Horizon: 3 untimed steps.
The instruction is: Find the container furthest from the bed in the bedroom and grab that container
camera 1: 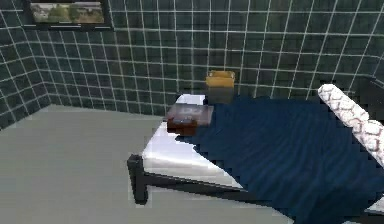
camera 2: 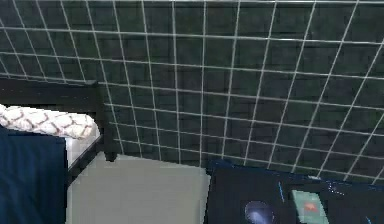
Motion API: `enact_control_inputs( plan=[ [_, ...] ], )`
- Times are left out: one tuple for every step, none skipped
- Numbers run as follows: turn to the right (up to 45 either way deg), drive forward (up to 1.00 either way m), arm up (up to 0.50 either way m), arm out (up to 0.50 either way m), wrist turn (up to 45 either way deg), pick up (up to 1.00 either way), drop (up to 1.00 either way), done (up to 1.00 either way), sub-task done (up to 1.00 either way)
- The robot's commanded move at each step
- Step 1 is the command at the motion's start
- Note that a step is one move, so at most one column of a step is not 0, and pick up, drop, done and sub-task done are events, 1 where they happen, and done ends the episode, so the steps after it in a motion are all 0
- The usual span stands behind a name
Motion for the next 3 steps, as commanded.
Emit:
enact_control_inputs(
  plan=[
    [0.0,0.2,0.0,0.0,0.0,0.0,0.0,0.0,0.0],
    [-45.0,0.0,0.0,0.0,0.0,0.0,0.0,0.0,0.0],
    [-45.0,0.0,0.0,0.0,0.0,0.0,0.0,0.0,0.0]
  ],
)
